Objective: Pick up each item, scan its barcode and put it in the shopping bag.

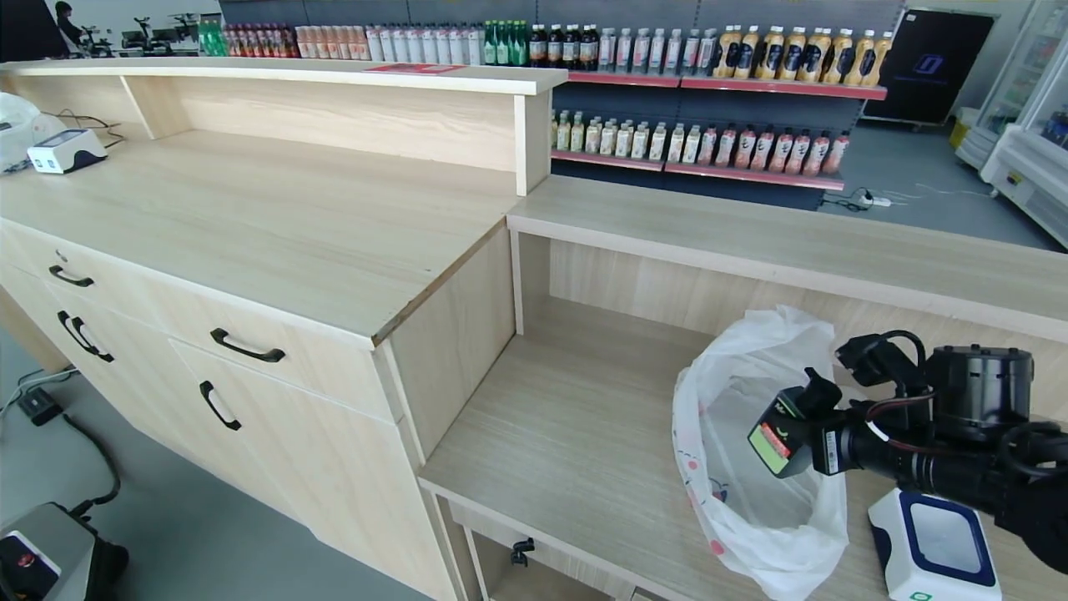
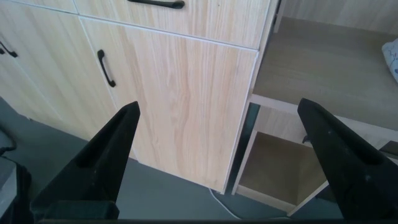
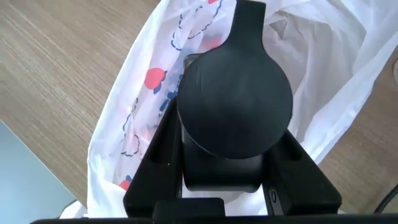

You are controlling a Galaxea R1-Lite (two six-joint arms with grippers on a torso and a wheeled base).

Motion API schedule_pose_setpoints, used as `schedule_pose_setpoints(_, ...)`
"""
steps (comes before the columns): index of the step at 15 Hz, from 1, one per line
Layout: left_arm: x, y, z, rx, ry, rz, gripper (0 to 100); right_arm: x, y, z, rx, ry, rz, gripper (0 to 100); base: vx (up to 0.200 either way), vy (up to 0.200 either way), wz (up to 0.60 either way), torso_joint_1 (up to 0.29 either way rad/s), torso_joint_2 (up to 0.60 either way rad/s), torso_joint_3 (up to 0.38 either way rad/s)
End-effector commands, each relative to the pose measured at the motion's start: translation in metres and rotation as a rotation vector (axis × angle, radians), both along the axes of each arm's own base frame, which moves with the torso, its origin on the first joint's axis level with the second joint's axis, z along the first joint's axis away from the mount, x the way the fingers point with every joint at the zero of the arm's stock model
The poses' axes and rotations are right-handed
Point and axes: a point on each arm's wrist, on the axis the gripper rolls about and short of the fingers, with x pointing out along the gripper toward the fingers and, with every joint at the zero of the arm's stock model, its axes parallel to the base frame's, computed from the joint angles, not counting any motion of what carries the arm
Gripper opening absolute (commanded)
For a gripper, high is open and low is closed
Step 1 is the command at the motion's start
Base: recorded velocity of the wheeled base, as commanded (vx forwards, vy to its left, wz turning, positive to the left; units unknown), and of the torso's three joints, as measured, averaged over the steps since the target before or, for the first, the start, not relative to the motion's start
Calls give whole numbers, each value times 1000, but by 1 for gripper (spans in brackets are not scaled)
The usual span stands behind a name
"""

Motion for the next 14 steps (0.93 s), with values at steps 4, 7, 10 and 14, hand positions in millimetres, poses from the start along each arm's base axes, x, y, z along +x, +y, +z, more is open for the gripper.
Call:
schedule_pose_setpoints(4, 0, 0, 0, 0, 1, 0, 100, 10, 2, -20, -1, 47, 13, 0, 0, 0, 0, 0, 0, 0)
schedule_pose_setpoints(7, 0, 0, 0, 0, 1, 0, 100, 12, 2, -29, -1, 59, 27, 0, 0, 0, 0, 0, 0, 0)
schedule_pose_setpoints(10, 0, 0, 0, 0, 1, -2, 100, 16, 2, -38, 25, 42, 72, 0, 0, 0, 0, 0, 0, 0)
schedule_pose_setpoints(14, 0, 0, 0, 0, 1, 0, 100, 21, 1, -50, 9, 29, 118, 0, 0, 0, 0, 0, 0, 0)
